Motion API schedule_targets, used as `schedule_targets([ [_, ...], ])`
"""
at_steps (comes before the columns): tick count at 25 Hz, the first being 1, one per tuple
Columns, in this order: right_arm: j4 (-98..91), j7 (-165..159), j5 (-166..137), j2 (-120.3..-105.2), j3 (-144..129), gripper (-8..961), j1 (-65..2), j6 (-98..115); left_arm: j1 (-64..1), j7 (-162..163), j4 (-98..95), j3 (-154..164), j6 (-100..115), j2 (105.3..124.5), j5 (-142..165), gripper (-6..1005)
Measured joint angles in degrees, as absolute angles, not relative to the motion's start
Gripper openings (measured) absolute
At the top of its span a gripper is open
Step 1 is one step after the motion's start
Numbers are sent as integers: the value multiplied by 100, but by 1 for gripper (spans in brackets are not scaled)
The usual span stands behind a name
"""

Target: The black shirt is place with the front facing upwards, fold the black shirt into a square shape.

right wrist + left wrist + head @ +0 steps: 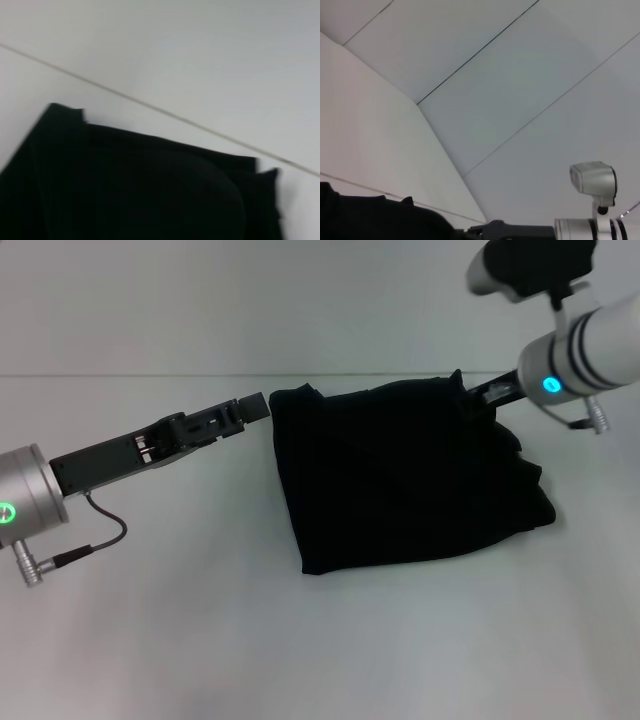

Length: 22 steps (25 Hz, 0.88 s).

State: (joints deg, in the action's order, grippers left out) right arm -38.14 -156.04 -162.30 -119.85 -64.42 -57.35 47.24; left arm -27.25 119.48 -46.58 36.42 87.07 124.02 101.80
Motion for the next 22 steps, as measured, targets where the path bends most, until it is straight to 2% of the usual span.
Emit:
schedule_targets([
  [7,-4246,-15924,-16486,-11983,-6436,6,-5505,4800,-2724,11888,-4658,3638,8723,12401,10173,747],
  [22,-3785,-16071,-16787,-11963,-6430,8,-5482,4016,-2699,11904,-4650,3665,8789,12414,10017,743],
])
